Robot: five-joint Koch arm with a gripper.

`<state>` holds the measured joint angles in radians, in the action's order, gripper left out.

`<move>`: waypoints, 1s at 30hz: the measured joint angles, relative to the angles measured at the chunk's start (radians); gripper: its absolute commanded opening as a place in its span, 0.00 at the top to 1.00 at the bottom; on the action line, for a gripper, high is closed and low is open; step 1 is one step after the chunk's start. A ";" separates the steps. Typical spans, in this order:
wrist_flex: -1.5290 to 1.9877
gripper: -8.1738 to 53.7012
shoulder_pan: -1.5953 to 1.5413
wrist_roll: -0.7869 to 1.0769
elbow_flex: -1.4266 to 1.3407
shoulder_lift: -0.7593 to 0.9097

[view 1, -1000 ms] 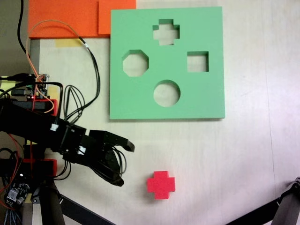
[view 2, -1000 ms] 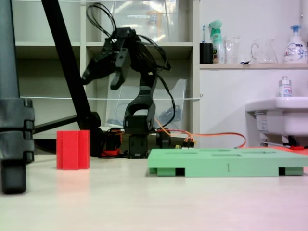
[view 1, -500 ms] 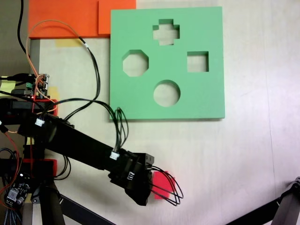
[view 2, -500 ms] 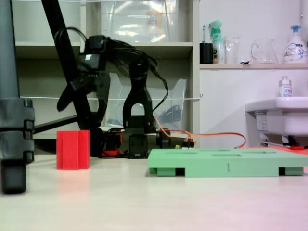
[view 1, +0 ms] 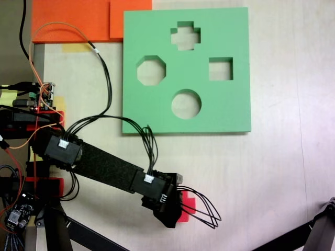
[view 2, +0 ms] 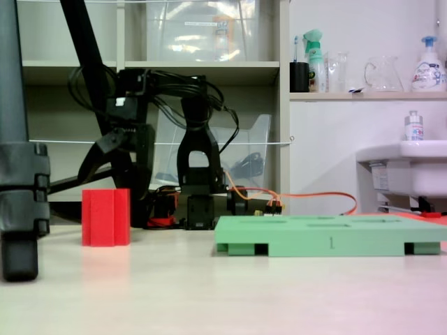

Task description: Put the cross columnar block into the corresponding hole

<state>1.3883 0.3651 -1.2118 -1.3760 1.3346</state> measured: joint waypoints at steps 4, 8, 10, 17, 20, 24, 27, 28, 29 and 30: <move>-0.026 0.02 -0.002 -0.005 0.000 -0.034; -0.040 0.02 0.000 -0.005 0.003 -0.063; -0.051 0.02 0.002 -0.003 0.008 -0.078; -0.054 0.03 -0.017 -0.003 0.051 -0.107; -0.055 0.11 -0.025 -0.008 0.054 -0.127; -0.031 0.33 -0.043 -0.181 0.086 -0.147; -0.003 0.37 -0.035 -0.258 0.094 -0.150; 0.000 0.38 -0.034 -0.265 0.094 -0.150; 0.002 0.40 -0.032 -0.268 0.094 -0.150; 0.005 0.41 -0.029 -0.268 0.094 -0.150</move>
<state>1.3929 0.3359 -1.4803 -1.2824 1.1842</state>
